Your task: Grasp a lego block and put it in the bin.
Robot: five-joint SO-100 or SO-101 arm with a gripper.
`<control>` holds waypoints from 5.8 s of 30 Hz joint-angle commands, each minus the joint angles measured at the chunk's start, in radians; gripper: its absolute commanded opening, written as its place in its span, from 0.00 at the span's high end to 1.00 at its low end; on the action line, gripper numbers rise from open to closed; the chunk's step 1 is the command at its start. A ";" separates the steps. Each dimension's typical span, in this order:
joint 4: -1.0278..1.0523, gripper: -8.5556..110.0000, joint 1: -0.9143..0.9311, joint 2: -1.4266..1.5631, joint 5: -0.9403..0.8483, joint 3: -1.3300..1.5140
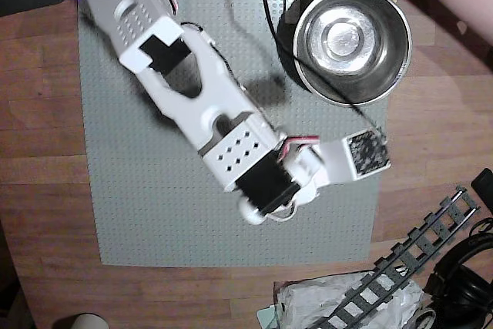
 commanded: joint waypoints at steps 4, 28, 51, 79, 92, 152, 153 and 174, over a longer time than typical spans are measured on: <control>0.006 0.93 -0.094 0.130 0.005 0.133; -0.028 0.93 -0.365 -0.282 0.008 -0.126; -0.017 0.88 -0.377 -0.571 0.035 -0.376; 0.005 0.83 -0.143 -0.291 -0.044 -0.357; 0.005 0.93 0.081 0.239 -0.069 0.080; -0.601 0.93 0.699 2.244 -0.408 2.507; -0.586 0.93 0.696 2.266 -0.413 2.519; -0.482 0.93 0.701 2.396 -0.462 2.579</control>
